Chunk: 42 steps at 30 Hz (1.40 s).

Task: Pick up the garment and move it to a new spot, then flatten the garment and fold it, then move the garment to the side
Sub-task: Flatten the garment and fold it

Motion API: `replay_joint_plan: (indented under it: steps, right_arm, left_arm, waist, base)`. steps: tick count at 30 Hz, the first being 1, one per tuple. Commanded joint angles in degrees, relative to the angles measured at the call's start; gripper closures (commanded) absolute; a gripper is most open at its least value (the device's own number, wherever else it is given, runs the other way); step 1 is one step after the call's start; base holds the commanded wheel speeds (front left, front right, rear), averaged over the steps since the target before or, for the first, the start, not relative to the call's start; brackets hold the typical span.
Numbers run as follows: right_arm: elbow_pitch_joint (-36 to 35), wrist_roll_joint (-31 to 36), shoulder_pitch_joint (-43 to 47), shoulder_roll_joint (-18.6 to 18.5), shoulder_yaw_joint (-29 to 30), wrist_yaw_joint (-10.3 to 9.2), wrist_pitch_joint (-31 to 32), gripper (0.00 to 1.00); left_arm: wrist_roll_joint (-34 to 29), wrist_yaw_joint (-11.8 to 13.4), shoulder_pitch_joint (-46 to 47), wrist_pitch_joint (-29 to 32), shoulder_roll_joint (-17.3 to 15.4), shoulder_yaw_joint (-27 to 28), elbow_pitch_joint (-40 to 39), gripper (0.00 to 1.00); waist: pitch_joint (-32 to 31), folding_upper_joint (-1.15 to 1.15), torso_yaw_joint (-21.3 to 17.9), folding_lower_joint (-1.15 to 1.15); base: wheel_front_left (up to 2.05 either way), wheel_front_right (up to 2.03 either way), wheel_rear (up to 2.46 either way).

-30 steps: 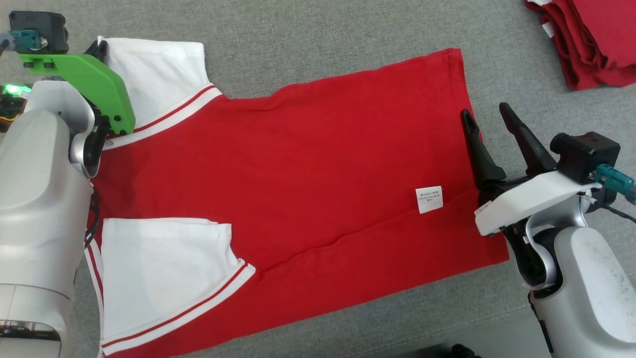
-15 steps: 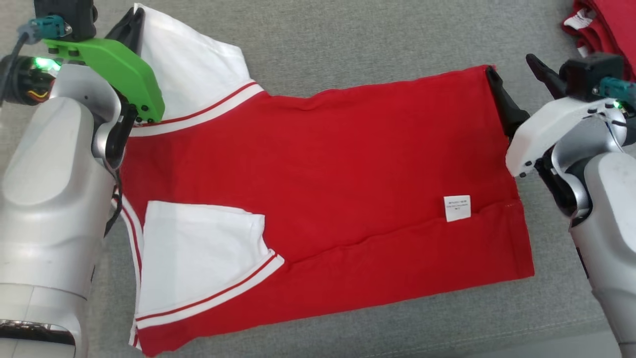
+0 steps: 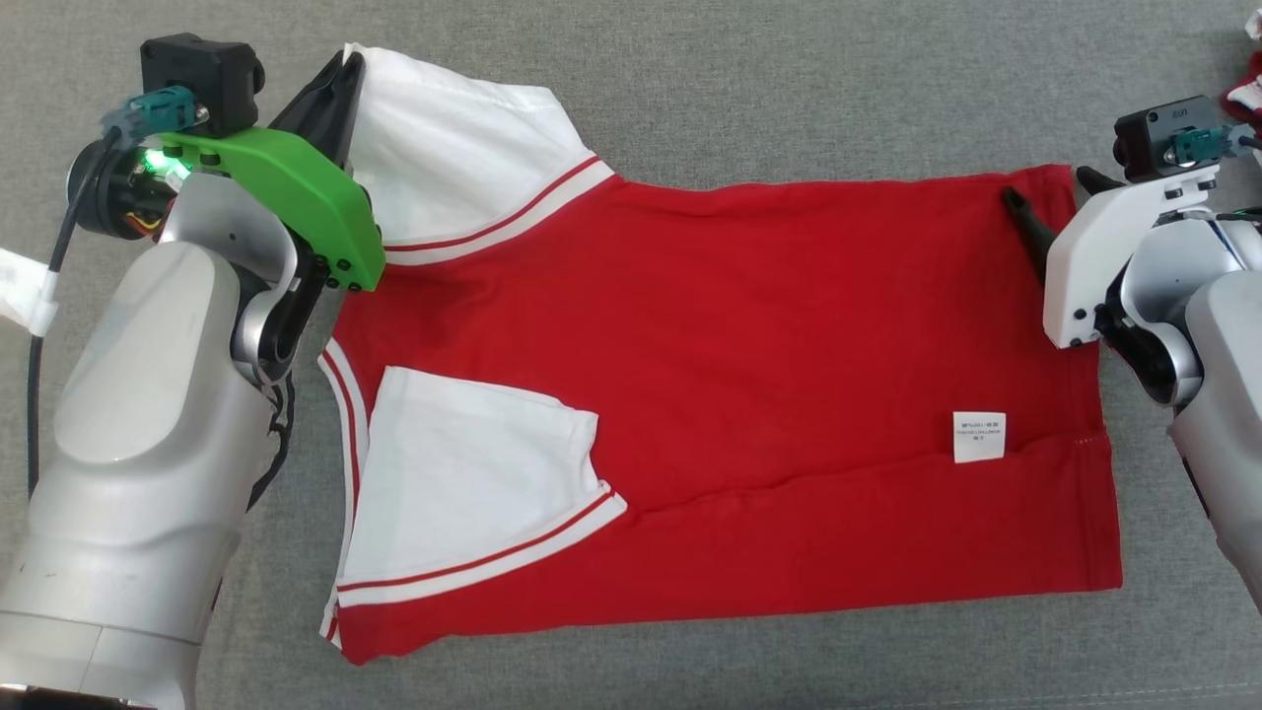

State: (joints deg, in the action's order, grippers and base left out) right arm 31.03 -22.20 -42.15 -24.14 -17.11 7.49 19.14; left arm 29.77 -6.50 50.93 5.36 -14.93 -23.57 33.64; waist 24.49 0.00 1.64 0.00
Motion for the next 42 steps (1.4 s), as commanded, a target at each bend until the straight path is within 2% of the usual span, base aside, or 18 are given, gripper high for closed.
replay_joint_plan:
  steps: [1, 3, 4, 5, 9, 10, 12, 18, 24, 29, 34, 42]
  right_arm:
    - [1.04, -0.63, -0.69, -0.16, -0.56, -0.01, 0.00, 0.00]
    - [2.25, -1.01, -1.41, -0.20, -1.00, -0.01, -0.51, 0.00]
    - [2.87, -1.19, -1.73, -0.25, -1.20, -0.02, -0.66, 0.22]
    - [3.62, -1.34, -2.12, -0.33, -1.47, -0.03, -0.91, 0.51]
    - [6.26, -2.07, -3.29, -0.47, -3.13, -0.06, -1.57, 0.68]
    - [6.79, -2.33, -3.52, -0.53, -3.44, -0.06, -1.85, 0.76]
    - [8.05, -2.77, -4.11, -0.67, -3.75, -0.07, -2.86, 1.00]
    - [7.25, -4.68, -3.55, -1.20, -5.08, -0.06, -8.27, 1.00]
    - [0.52, -7.42, 2.01, -2.80, -5.73, -0.05, -13.21, 1.00]
    - [-8.69, -8.47, 11.21, -3.55, -3.13, -0.05, -15.28, 1.00]
    - [-15.77, -6.98, 19.98, -2.39, 1.25, -0.04, -14.94, 1.00]
    - [-21.72, -5.31, 30.91, 1.95, 7.67, -0.04, -12.95, 1.00]
  left_arm:
    - [0.90, 0.61, -1.00, 0.07, -0.42, 0.31, -0.77, 1.00]
    - [1.08, 0.80, -1.39, 0.28, -0.68, 0.50, -1.60, 1.00]
    - [1.16, 0.91, -1.59, 0.37, -0.79, 0.57, -1.93, 1.00]
    - [1.08, 1.01, -1.84, 0.44, -0.93, 0.63, -2.38, 1.00]
    - [1.80, 1.13, -2.66, 0.36, -1.19, 0.81, -3.43, 1.00]
    - [1.93, 1.20, -2.86, 0.18, -1.21, 0.93, -3.62, 1.00]
    - [2.41, 1.35, -3.41, -0.15, -1.20, 1.18, -4.20, 1.00]
    - [3.32, 1.13, -6.51, -1.88, -2.00, 1.60, -6.90, 1.00]
    - [4.69, 1.95, -13.47, -4.15, -3.51, 2.70, -13.44, 1.00]
    - [5.75, 4.52, -24.24, -5.25, -5.44, 3.93, -23.64, 1.00]
    - [6.63, 7.64, -34.03, -5.76, -6.70, 4.99, -31.73, 1.00]
    - [8.64, 10.75, -45.86, -6.04, -5.20, 4.13, -37.84, 1.00]
  waist:
    - [0.01, 0.00, 0.12, 0.00]
    - [0.16, 0.00, 0.16, 0.00]
    - [0.22, 0.00, 0.18, 0.00]
    - [0.27, 0.00, 0.21, 0.00]
    - [0.28, 0.00, 0.20, 0.00]
    - [0.21, 0.00, 0.18, 0.00]
    - [-0.03, 0.00, 0.17, 0.00]
    - [-2.19, 0.00, -0.05, 0.00]
    - [-5.92, 0.00, -0.72, 0.00]
    - [-9.63, 0.00, -1.60, 0.00]
    - [-11.91, 0.00, -1.88, 0.00]
    - [-14.27, 0.00, -1.78, 0.00]
  base:
    - [0.00, 0.00, 0.00]
    - [0.00, 0.00, 0.00]
    - [0.00, 0.00, 0.00]
    - [0.00, 0.00, 0.00]
    - [0.00, 0.00, 0.00]
    - [0.00, 0.00, 0.00]
    - [0.00, 0.00, 0.00]
    - [0.00, 0.00, 0.00]
    - [0.00, 0.00, 0.00]
    - [0.00, 0.00, 0.00]
    - [0.00, 0.00, 0.00]
    - [0.00, 0.00, 0.00]
